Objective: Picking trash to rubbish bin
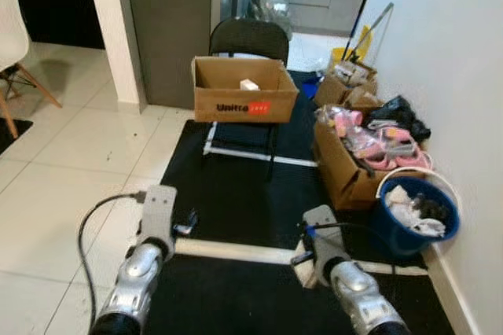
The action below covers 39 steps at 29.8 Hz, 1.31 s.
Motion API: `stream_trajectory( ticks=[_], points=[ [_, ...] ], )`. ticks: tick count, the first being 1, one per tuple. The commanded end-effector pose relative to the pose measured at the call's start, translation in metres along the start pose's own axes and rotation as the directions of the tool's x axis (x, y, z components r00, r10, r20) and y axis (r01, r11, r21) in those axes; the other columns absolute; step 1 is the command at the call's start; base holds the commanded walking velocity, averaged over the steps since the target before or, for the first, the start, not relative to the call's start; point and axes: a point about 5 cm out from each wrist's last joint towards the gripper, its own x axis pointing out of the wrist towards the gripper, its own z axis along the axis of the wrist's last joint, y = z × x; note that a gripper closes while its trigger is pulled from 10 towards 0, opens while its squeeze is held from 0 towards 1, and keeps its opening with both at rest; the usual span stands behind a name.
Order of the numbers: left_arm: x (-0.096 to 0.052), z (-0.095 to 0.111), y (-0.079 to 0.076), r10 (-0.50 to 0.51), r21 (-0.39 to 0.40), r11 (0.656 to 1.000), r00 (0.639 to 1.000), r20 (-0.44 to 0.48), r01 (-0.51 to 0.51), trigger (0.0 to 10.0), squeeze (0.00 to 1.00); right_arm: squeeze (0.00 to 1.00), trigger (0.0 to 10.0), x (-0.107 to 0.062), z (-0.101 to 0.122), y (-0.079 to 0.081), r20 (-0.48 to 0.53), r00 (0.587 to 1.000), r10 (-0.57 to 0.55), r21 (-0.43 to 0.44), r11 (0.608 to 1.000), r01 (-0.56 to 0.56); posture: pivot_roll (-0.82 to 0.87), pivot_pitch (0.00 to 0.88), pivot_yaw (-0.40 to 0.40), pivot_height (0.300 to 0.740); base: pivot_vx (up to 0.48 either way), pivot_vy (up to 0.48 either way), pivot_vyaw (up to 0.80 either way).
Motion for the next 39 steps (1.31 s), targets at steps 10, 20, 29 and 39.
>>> stream_trajectory(
  ticks=[10,20,29,39],
  points=[
    [0.0004,-0.0003,-0.0096,-0.026,0.012,1.000,1.000,0.008,0.026,10.0,0.00,0.00,10.0,-0.0017,-0.0061,-0.0071,-0.018,0.999,-0.029,0.005,1.000,0.029,-0.06,0.031,-0.035,0.740,0.417,0.000,-0.32],
    [0.0005,0.0000,-0.0118,-0.032,0.015,0.999,0.999,0.014,0.032,10.0,0.00,0.00,10.0,-0.0005,-0.0048,-0.0065,-0.007,1.000,-0.031,0.004,1.000,0.031,-0.06,0.028,-0.036,0.740,0.418,0.000,0.00],
    [0.0008,0.0010,-0.0125,-0.032,0.016,0.999,0.999,0.019,0.032,10.0,0.00,0.00,10.0,0.0000,-0.0044,-0.0072,-0.006,0.999,-0.033,0.004,0.999,0.033,-0.06,0.034,-0.040,0.740,0.418,0.000,0.00],
    [0.0009,0.0020,-0.0130,-0.034,0.016,0.999,0.999,0.022,0.033,10.0,0.00,0.00,10.0,0.0011,-0.0024,-0.0083,0.000,0.999,-0.037,0.007,0.999,0.037,-0.06,0.037,-0.039,0.740,0.415,0.000,0.00]
  ],
)
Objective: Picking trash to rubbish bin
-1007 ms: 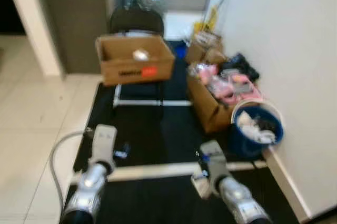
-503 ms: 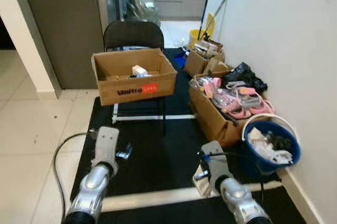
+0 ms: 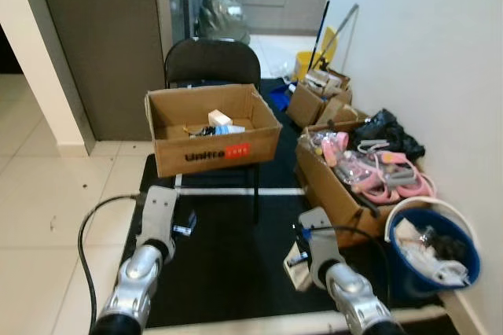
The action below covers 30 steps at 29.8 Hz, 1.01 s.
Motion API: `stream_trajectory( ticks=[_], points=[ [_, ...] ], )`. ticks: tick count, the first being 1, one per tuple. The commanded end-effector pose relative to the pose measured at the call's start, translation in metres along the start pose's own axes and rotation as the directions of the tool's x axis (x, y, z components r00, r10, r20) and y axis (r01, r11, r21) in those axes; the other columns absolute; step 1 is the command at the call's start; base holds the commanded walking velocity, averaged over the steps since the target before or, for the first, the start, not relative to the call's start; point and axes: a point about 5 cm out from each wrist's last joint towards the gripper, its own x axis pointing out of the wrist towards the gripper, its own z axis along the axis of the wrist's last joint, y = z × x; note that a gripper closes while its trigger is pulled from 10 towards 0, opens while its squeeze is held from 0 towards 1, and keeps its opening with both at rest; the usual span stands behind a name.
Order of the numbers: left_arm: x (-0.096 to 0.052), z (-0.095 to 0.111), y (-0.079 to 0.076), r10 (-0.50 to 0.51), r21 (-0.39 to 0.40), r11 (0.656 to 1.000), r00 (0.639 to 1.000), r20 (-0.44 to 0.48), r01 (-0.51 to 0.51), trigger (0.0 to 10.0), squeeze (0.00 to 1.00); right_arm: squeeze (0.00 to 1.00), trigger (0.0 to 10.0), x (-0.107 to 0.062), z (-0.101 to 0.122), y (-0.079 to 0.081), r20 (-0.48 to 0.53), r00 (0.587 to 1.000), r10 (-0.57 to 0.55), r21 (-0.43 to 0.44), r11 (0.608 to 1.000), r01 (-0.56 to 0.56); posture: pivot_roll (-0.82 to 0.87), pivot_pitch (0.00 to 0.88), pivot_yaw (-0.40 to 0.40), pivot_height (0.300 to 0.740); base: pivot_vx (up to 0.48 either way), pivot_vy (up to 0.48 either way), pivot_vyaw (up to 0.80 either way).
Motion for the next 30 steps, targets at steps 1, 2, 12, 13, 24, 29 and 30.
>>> stream_trajectory(
  ticks=[1,2,12,13,24,29,30],
  points=[
    [-0.002,-0.004,0.002,0.004,0.005,1.000,1.000,-0.014,-0.004,10.0,0.00,0.00,10.0,0.001,0.001,0.000,0.007,1.000,-0.002,0.012,1.000,0.002,-0.06,0.037,-0.039,0.740,0.416,0.000,0.00],
    [-0.002,-0.003,0.002,0.003,0.004,1.000,1.000,-0.008,-0.003,10.0,0.00,0.00,10.0,0.001,0.001,0.001,0.008,1.000,-0.001,0.013,1.000,0.001,-0.06,0.040,-0.042,0.740,0.409,0.000,0.00],
    [-0.002,-0.001,0.002,0.004,0.002,1.000,1.000,0.002,-0.004,10.0,0.00,0.00,10.0,0.002,0.004,-0.001,0.018,1.000,-0.007,0.036,0.999,0.007,-0.06,0.043,-0.042,0.740,0.407,0.000,0.00],
    [-0.002,-0.001,0.002,0.004,0.002,1.000,1.000,0.002,-0.004,10.0,0.00,0.00,10.0,0.002,0.004,-0.001,0.018,1.000,-0.007,0.036,0.999,0.007,-0.06,0.043,-0.042,0.740,0.405,0.000,0.00],
    [-0.001,0.001,0.002,-0.005,0.024,1.000,1.000,0.007,0.005,10.0,0.00,0.00,10.0,0.007,0.021,0.001,0.074,0.997,-0.005,0.055,0.998,0.001,-0.06,0.046,-0.041,0.740,0.405,0.000,0.00],
    [0.000,0.003,0.002,-0.007,0.028,1.000,1.000,0.011,0.007,10.0,0.00,0.00,10.0,0.009,0.027,0.001,0.087,0.996,-0.006,0.055,0.998,0.001,-0.06,0.047,-0.042,0.740,0.405,0.000,0.00],
    [0.000,0.003,0.001,-0.010,0.033,0.999,1.000,0.013,0.009,10.0,0.00,0.00,10.0,0.009,0.027,0.000,0.088,0.996,0.001,0.050,0.999,-0.005,-0.05,0.046,-0.042,0.740,0.405,0.000,0.00]
  ],
)
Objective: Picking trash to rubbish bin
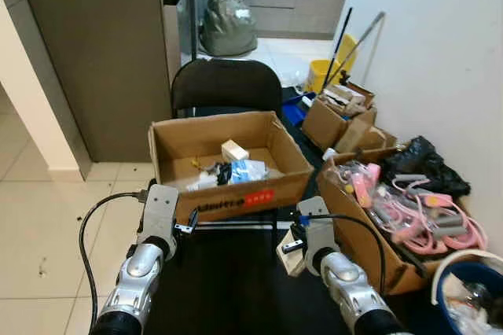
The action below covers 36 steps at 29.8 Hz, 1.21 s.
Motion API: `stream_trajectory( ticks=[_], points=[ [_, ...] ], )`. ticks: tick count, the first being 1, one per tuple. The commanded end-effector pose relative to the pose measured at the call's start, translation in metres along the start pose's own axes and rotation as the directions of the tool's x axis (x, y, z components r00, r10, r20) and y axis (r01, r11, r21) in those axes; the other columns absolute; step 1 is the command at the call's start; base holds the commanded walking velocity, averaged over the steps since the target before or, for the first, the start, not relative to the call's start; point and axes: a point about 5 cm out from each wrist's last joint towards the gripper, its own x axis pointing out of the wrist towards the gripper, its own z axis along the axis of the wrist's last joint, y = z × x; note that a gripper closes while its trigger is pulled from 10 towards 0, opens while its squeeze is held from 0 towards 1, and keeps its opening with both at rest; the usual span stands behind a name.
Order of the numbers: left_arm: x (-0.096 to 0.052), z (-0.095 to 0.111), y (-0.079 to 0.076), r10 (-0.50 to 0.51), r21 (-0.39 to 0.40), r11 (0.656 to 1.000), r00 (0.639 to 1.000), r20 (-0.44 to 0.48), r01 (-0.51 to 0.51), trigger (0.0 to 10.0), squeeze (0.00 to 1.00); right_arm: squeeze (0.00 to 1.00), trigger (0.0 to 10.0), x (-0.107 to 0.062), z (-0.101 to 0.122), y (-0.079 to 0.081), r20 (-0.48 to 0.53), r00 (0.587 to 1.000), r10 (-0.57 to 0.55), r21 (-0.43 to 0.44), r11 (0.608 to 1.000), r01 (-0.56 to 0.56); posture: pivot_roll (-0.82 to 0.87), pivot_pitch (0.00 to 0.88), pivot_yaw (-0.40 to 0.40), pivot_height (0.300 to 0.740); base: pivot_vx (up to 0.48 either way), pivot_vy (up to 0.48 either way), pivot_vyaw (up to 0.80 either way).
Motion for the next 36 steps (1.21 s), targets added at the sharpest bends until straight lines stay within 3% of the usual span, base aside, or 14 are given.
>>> stream_trajectory(
  ticks=[1,5,32,33,36],
  points=[
    [0.002,0.004,-0.003,-0.015,0.015,1.000,1.000,0.011,0.014,10.0,0.00,0.00,10.0,0.000,0.000,-0.005,-0.005,1.000,-0.009,0.008,1.000,0.009,-0.05,0.048,-0.041,0.740,0.398,0.000,-0.80],
    [0.002,0.005,-0.004,-0.018,0.021,1.000,1.000,0.015,0.018,10.0,0.00,0.00,10.0,0.000,0.001,-0.005,0.001,1.000,-0.016,0.014,1.000,0.016,-0.05,0.049,-0.040,0.740,0.401,0.000,-0.68],
    [0.002,0.008,-0.003,-0.021,0.028,0.999,0.999,0.026,0.020,10.0,0.00,0.00,10.0,0.007,0.027,-0.006,0.102,0.995,-0.018,0.030,0.999,0.015,-0.05,0.048,-0.040,0.740,0.376,0.000,0.00],
    [0.002,0.009,-0.004,-0.036,0.035,0.999,0.999,0.030,0.035,10.0,0.00,0.00,10.0,0.007,0.029,-0.005,0.109,0.994,-0.012,0.032,0.999,0.009,-0.05,0.047,-0.040,0.740,0.000,0.000,0.00],
    [-0.001,0.012,-0.018,-0.205,0.116,0.973,0.978,0.044,0.198,10.0,0.00,0.00,10.0,0.009,0.034,-0.002,0.129,0.992,0.004,0.040,0.999,-0.009,-0.05,0.042,-0.043,0.740,0.000,0.000,0.00]
  ],
)
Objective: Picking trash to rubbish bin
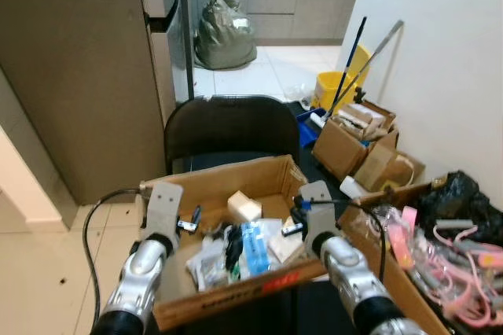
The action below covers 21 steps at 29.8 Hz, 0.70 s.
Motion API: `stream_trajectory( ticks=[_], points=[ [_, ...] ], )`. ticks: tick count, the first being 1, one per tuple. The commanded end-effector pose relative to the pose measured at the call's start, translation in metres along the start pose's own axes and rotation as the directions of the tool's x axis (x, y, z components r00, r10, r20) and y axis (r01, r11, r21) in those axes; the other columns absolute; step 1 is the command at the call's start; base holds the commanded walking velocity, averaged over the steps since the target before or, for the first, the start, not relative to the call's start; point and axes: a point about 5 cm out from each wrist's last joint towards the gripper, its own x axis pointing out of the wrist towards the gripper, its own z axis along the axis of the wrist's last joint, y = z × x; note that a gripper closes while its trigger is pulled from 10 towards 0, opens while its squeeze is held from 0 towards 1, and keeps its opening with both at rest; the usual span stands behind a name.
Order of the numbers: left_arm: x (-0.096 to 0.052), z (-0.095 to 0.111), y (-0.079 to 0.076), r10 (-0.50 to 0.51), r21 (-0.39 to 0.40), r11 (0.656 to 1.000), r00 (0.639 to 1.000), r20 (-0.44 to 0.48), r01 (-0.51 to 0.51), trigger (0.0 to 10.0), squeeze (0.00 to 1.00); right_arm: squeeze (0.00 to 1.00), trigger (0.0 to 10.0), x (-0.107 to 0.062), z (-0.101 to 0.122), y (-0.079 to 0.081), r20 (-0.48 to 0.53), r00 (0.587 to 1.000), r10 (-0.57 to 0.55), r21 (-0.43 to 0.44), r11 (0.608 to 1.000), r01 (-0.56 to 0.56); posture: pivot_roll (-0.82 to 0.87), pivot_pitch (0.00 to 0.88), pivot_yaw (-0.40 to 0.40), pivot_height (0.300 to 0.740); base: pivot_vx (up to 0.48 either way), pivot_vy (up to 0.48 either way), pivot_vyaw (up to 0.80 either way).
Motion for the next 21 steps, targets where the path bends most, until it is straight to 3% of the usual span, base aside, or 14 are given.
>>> stream_trajectory(
  ticks=[1,5,10,14,19,21],
  points=[
    [-0.004,-0.005,-0.006,-0.077,0.043,0.996,0.997,-0.015,0.078,10.0,0.00,0.00,10.0,0.000,0.000,0.005,0.009,1.000,0.015,0.019,1.000,-0.016,-0.05,0.042,-0.043,0.740,0.000,0.000,0.00],
    [-0.011,-0.003,-0.025,-0.304,0.014,0.953,0.953,0.009,0.304,10.0,0.00,0.00,10.0,0.006,0.006,0.013,0.024,0.999,0.043,0.009,0.999,-0.043,-0.04,0.034,-0.043,0.740,0.000,0.000,0.00],
    [-0.014,0.002,-0.032,-0.383,-0.017,0.923,0.923,0.030,0.384,10.0,0.00,0.00,10.0,0.011,0.014,0.019,0.048,0.996,0.071,-0.003,0.997,-0.071,-0.04,0.026,-0.046,0.740,0.000,0.000,0.00],
    [-0.015,0.003,-0.031,-0.384,0.013,0.923,0.923,0.023,0.383,10.0,0.00,0.00,10.0,0.011,0.015,0.019,0.050,0.996,0.076,-0.008,0.997,-0.075,-0.04,0.023,-0.046,0.740,0.000,0.000,0.00],
    [-0.010,0.003,-0.023,-0.303,0.040,0.952,0.953,0.009,0.302,10.0,0.00,0.00,10.0,0.009,0.012,0.012,0.040,0.999,0.031,-0.019,0.999,-0.030,-0.04,0.025,-0.046,0.740,0.000,0.000,0.00],
    [-0.007,0.006,-0.011,-0.180,0.051,0.983,0.983,0.021,0.179,10.0,0.00,0.00,10.0,0.004,0.005,0.001,0.015,0.999,-0.035,0.005,0.999,0.035,-0.05,0.030,-0.043,0.740,0.000,0.000,0.00]
  ],
)
